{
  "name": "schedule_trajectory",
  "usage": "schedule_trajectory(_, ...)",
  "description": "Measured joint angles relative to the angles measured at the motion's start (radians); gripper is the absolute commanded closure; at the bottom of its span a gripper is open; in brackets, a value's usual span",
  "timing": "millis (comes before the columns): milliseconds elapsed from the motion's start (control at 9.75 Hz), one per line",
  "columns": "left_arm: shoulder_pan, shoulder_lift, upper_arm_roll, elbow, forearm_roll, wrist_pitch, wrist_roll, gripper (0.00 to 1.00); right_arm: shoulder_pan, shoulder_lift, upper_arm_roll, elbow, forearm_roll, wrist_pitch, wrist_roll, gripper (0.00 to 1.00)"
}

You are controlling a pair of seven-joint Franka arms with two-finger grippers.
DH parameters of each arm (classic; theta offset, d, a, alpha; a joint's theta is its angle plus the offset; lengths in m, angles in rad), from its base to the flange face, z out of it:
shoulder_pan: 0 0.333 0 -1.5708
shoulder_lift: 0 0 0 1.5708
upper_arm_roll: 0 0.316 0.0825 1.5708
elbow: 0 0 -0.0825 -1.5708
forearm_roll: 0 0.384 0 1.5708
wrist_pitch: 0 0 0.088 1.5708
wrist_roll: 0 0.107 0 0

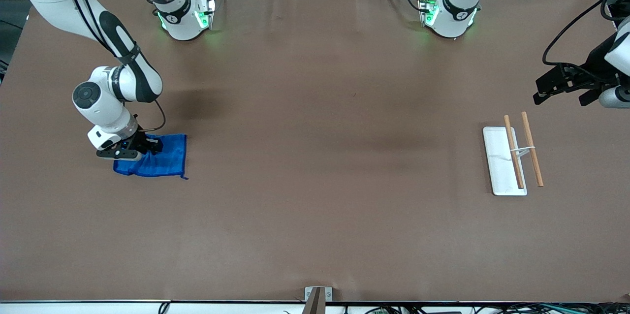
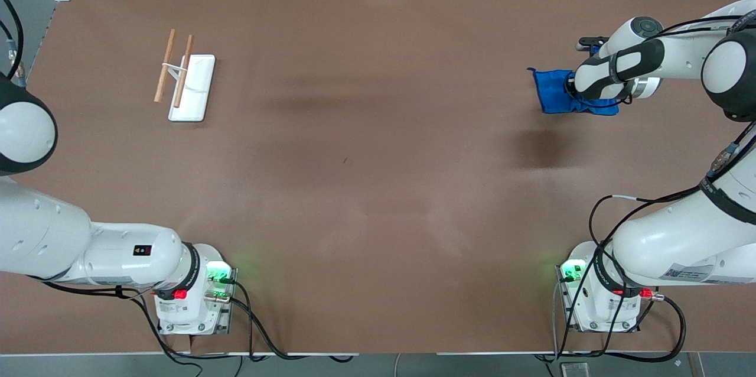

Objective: Right arm passes towel to left arm to hang
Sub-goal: 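Grasp the blue towel edge with the right gripper and lift it, then carry the towel to mid-table with the right gripper while the left gripper approaches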

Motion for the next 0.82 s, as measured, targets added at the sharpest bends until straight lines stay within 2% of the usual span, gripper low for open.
schedule_trajectory(205, 0.000, 0.000, 0.000, -0.002, 0.000, 0.000, 0.000, 0.00, 0.001, -0.003, 0.001, 0.009, 0.000, -0.036, -0.001, 1.00)
schedule_trajectory(410, 0.000, 0.000, 0.000, -0.004, 0.000, 0.000, 0.000, 0.00, 0.003, -0.030, 0.006, 0.036, -0.001, -0.178, -0.003, 1.00)
schedule_trajectory(615, 0.000, 0.000, -0.001, -0.005, 0.000, 0.000, 0.000, 0.00, 0.005, -0.114, 0.029, 0.126, -0.002, -0.476, -0.025, 1.00)
schedule_trajectory(821, -0.002, 0.000, -0.003, -0.008, 0.000, 0.000, 0.000, 0.00, 0.006, -0.191, 0.081, 0.288, 0.026, -0.801, -0.034, 1.00)
